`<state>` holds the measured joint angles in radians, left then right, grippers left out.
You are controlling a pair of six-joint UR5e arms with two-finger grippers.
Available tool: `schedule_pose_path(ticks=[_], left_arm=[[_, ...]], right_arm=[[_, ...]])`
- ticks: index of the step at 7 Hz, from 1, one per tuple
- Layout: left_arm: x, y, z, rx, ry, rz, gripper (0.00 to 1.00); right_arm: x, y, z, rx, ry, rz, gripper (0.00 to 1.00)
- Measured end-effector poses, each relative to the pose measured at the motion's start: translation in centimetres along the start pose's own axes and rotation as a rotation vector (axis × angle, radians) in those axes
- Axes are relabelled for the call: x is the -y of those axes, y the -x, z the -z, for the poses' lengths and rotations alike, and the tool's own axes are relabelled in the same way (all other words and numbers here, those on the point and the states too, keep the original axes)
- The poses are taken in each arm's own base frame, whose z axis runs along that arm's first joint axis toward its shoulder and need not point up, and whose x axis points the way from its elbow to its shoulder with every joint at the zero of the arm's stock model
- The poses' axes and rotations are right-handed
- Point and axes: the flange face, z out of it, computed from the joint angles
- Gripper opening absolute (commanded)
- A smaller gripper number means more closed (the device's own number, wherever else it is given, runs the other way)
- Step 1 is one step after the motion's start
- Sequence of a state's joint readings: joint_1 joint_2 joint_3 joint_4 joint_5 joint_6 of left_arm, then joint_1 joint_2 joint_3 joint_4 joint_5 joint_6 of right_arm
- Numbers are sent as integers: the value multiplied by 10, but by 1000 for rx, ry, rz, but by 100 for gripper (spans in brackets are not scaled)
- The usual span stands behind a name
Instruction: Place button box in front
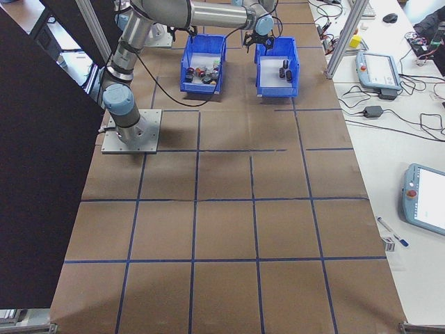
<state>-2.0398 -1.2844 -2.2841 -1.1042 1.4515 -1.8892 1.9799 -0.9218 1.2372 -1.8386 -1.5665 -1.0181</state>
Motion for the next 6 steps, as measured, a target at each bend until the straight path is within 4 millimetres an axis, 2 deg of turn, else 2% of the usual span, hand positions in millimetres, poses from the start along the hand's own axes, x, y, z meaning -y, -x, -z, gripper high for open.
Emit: schedule_pose_path(ticks=[2,3,6], left_arm=[[-4,-17,-8,15,-5,7,98],[-6,-21,-18,41,-13,18,98],[-7,-26,-39,93,-34,55,98]], right_arm=[[-1,0,-4,-1,7,-3,21],[-2,0,-3,-13,23,-4,12],[-4,-2,4,-52,58,-8,7]])
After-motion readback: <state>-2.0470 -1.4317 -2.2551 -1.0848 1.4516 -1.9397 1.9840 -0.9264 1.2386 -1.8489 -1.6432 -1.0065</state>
